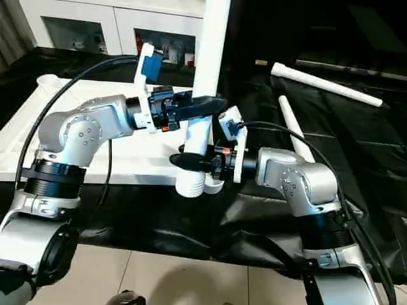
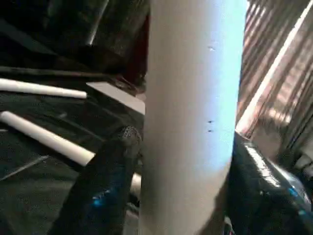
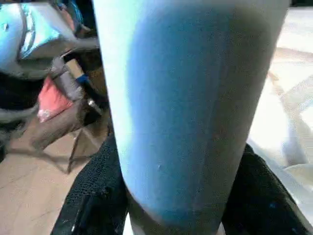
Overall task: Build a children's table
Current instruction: Pick table leg
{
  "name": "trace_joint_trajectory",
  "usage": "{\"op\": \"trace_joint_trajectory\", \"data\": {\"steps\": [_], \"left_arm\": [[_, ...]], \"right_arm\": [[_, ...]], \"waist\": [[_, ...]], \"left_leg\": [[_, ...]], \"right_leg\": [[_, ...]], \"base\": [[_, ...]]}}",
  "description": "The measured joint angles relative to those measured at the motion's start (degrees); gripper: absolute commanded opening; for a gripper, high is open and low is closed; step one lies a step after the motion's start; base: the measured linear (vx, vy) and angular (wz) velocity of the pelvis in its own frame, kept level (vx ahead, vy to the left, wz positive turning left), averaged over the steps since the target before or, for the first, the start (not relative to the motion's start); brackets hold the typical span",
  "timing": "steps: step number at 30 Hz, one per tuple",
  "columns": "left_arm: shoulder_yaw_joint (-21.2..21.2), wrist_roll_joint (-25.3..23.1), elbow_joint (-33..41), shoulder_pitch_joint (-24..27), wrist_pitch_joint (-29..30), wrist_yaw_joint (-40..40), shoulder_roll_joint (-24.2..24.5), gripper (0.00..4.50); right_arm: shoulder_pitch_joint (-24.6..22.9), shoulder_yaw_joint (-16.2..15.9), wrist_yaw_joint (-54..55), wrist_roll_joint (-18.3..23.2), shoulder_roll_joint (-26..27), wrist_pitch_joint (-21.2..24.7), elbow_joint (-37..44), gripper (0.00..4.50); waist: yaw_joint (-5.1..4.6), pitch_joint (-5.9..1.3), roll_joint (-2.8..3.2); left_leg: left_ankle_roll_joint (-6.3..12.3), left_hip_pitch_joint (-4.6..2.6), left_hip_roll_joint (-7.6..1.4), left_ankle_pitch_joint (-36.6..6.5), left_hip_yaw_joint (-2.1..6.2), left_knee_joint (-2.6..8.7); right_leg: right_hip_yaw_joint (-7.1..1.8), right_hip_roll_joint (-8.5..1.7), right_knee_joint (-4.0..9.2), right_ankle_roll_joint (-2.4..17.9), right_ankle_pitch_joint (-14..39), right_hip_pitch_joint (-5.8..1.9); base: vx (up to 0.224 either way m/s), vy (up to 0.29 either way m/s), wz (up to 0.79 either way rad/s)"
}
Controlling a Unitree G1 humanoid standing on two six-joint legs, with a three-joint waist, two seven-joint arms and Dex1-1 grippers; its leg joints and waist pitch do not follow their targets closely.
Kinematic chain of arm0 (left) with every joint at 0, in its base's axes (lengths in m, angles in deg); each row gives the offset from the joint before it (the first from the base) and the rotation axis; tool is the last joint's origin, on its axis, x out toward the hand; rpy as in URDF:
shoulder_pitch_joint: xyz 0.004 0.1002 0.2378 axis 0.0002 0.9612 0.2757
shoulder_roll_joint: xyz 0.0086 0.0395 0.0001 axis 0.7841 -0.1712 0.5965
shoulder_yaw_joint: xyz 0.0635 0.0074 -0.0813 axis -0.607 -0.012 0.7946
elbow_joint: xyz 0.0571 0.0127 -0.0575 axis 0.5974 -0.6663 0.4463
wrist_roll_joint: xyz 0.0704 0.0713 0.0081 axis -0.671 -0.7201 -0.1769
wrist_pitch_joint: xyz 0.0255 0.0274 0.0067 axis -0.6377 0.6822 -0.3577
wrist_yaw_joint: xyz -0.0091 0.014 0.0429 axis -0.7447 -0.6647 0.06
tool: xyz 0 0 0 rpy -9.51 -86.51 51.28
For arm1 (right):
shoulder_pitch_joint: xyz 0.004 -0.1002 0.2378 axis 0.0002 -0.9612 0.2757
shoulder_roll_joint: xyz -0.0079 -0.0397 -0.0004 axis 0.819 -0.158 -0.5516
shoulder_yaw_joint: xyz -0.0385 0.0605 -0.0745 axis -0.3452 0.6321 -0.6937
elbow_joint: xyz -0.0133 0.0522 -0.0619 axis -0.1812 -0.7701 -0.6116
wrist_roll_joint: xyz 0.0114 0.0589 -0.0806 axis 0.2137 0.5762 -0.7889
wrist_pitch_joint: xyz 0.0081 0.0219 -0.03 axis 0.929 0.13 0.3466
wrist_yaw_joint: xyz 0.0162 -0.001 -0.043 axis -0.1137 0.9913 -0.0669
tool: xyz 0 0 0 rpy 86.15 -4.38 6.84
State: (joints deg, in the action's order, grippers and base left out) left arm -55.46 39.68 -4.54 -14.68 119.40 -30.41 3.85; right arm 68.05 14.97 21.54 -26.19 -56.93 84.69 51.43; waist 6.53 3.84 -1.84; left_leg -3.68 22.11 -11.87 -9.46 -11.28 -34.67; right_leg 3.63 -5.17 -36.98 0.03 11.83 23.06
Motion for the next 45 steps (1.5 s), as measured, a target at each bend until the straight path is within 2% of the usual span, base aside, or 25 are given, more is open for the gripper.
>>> {"op": "trace_joint_trajectory", "data": {"steps": [2, 4, 7, 9, 11, 12, 13, 14, 15, 18, 19, 21, 24, 26, 28, 30, 34, 45], "left_arm": [[3.23, 1.37, -1.35, -0.33, -2.84, 1.77, -1.81, 2.95], [8.12, 4.74, -2.9, -0.96, -6.69, 3.81, -4.44, 3.06], [13.97, 9.27, -3.61, -1.67, -8.91, 6.09, -5.73, 3.08], [15.92, 10.56, -4.21, -1.66, -9.53, 6.39, -5.7, 3.08], [15.59, 9.72, -4.75, -1.61, -9.77, 6.07, -4.69, 3.08], [14.63, 8.29, -4.77, -1.45, -10.39, 5.61, -3.79, 3.08], [11.53, 4.77, -4.69, -0.91, -12.41, 4.5, -1.84, 3.08], [7.82, 0.9, -4.84, -0.24, -14.53, 3.39, 0.3, 3.08], [1.73, -5.27, -5.67, 0.91, -17.89, 1.49, 3.96, 3.08], [-7.53, -15.09, -9.8, 4.52, -22.82, -2.26, 8.61, 3.08], [-9.33, -16.8, -10.37, 5.24, -23.97, -3.08, 9.35, 3.08], [-16.31, -22.71, -11.33, 7.33, -28.13, -7.83, 12.62, 3.08], [-21.55, -26.45, -11.49, 8.6, -31.57, -13.45, 14.81, 3.08], [-23.38, -28.09, -12.72, 9.42, -33.83, -16.27, 15.12, 2.72], [-23.95, -29.44, -15.67, 9.56, -36.36, -16.42, 14.44, 2.69], [-24.1, -30.94, -19.46, 9.29, -39.15, -15.8, 13.82, 2.45], [-25.71, -33.31, -24.42, 7.31, -42.05, -15.69, 13.52, 2.24], [-26.0, -36.54, -35.15, 3.26, -48.95, -16.35, 11.8, 1.27]], "right_arm": [[0.0, 1.55, 2.13, 0.05, 1.66, -0.69, -0.46, 1.94], [0.01, 4.36, 5.29, 0.42, 4.21, -2.2, -1.49, 1.93], [0.02, 7.48, 9.74, 0.82, 6.66, -4.43, -2.57, 1.93], [0.21, 9.53, 12.65, 0.85, 7.96, -6.09, -3.19, 1.93], [0.46, 11.1, 15.56, 0.64, 8.69, -8.13, -3.92, 1.93], [0.6, 11.73, 17.1, 0.06, 9.0, -9.35, -4.24, 1.93], [0.68, 11.46, 18.25, -1.75, 8.9, -11.21, -4.66, 1.93], [0.68, 11.04, 19.12, -3.6, 8.59, -12.86, -5.19, 1.93], [0.62, 10.02, 20.32, -6.39, 7.66, -15.05, -6.42, 1.93], [-0.65, 8.37, 22.25, -11.24, 5.64, -18.08, -8.74, 1.93], [-1.03, 8.13, 22.47, -11.85, 5.55, -18.3, -8.9, 1.93], [-2.09, 7.11, 23.33, -13.06, 5.75, -18.65, -9.39, 1.93], [-2.18, 7.11, 23.91, -13.52, 5.98, -19.48, -9.55, 1.93], [-2.17, 7.09, 23.98, -14.21, 6.02, -20.85, -9.65, 1.93], [-2.14, 7.03, 23.93, -14.89, 6.02, -21.39, -10.19, 1.93], [-2.12, 6.67, 23.82, -15.4, 5.98, -21.82, -11.04, 1.93], [-2.13, 6.07, 23.54, -15.66, 5.57, -21.84, -10.97, 1.93], [-3.88, 4.97, 22.78, -16.72, 5.52, -22.05, -10.3, 1.93]], "waist": [[-0.07, 0.0, 0.0], [-0.11, 0.0, 0.0], [-0.14, -0.03, 0.07], [-0.1, -0.03, 0.07], [-0.11, -0.03, 0.07], [-0.06, -0.03, 0.07], [-0.08, -0.03, 0.07], [-0.11, -0.03, 0.08], [-0.13, -0.06, 0.11], [-0.22, -0.06, 0.12], [-0.24, -0.04, 0.07], [-0.27, 0.0, 0.03], [-0.42, 0.0, 0.0], [-0.57, 0.0, -0.01], [-0.62, -0.03, -0.07], [-0.67, -0.03, -0.06], [-0.77, -0.03, -0.05], [-1.2, -0.03, -0.04]], "left_leg": [[0.0, 0.01, 0.0, 0.0, 0.0, -0.01], [0.0, 0.01, 0.0, 0.0, 0.0, -0.01], [0.0, 0.0, 0.0, 0.0, 0.01, 0.0], [0.0, 0.0, 0.0, 0.0, 0.01, 0.01], [0.0, 0.0, 0.0, 0.0, 0.01, 0.0], [0.0, 0.0, 0.0, 0.0, 0.01, 0.0], [0.0, -0.01, 0.0, 0.0, 0.01, 0.01], [0.0, -0.03, 0.0, 0.0, 0.01, 0.01], [-0.01, -0.08, 0.0, 0.0, 0.02, 0.04], [-0.06, -0.03, 0.01, 0.02, 0.02, 0.07], [-0.07, -0.02, 0.01, 0.03, 0.01, 0.09], [-0.07, 0.0, 0.0, 0.03, 0.01, 0.15], [-0.07, 0.0, 0.0, 0.03, -0.01, 0.16], [-0.07, 0.0, 0.0, 0.03, -0.03, 0.16], [-0.07, -0.01, 0.0, 0.03, -0.03, 0.15], [-0.07, -0.02, 0.01, 0.03, -0.05, 0.15], [-0.08, -0.04, 0.01, 0.04, -0.04, 0.15], [-0.07, -0.04, 0.01, 0.03, -0.04, 0.14]], "right_leg": [[0.0, 0.0, 0.0, 0.0, 0.0, 0.01], [0.0, 0.0, 0.0, 0.0, 0.0, 0.01], [0.0, 0.0, -0.01, 0.0, 0.0, 0.01], [0.01, 0.0, 0.0, 0.0, 0.0, 0.01], [0.01, 0.0, 0.0, 0.0, 0.0, 0.01], [0.01, 0.0, 0.01, 0.0, 0.0, 0.0], [0.01, 0.0, 0.03, 0.0, 0.0, -0.01], [0.01, 0.0, 0.03, -0.01, 0.0, -0.03], [0.01, 0.0, 0.07, -0.06, -0.01, -0.07], [0.0, 0.0, 0.07, -0.14, -0.03, -0.03], [0.0, 0.0, 0.07, -0.14, -0.03, -0.01], [0.0, 0.01, 0.07, -0.14, -0.02, 0.06], [-0.02, 0.01, 0.05, -0.13, -0.02, 0.08], [-0.02, 0.0, 0.04, -0.13, -0.02, 0.08], [-0.02, -0.01, 0.02, -0.12, -0.02, 0.07], [-0.02, -0.02, 0.02, -0.12, -0.07, 0.05], [-0.02, -0.02, -0.01, -0.12, -0.1, 0.05], [-0.03, -0.02, 0.02, -0.12, -0.09, 0.06]], "base": [[0.0, 0.0, 0.0], [0.0, 0.0, 0.0], [0.0, 0.0, 0.0], [0.0, 0.0, 0.0], [0.0, 0.0, 0.0], [0.0, 0.0, 0.0], [0.0, 0.0, 0.0], [0.0, 0.0, 0.0], [0.0, 0.0, 0.0], [0.0, 0.0, 0.0], [0.0, 0.0, 0.0], [0.0, 0.0, 0.0], [0.0, 0.0, 0.0], [0.0, 0.0, 0.0], [0.0, 0.0, 0.0], [0.0, 0.0, 0.0], [0.0, 0.0, 0.0], [0.0, 0.0, 0.0]]}}
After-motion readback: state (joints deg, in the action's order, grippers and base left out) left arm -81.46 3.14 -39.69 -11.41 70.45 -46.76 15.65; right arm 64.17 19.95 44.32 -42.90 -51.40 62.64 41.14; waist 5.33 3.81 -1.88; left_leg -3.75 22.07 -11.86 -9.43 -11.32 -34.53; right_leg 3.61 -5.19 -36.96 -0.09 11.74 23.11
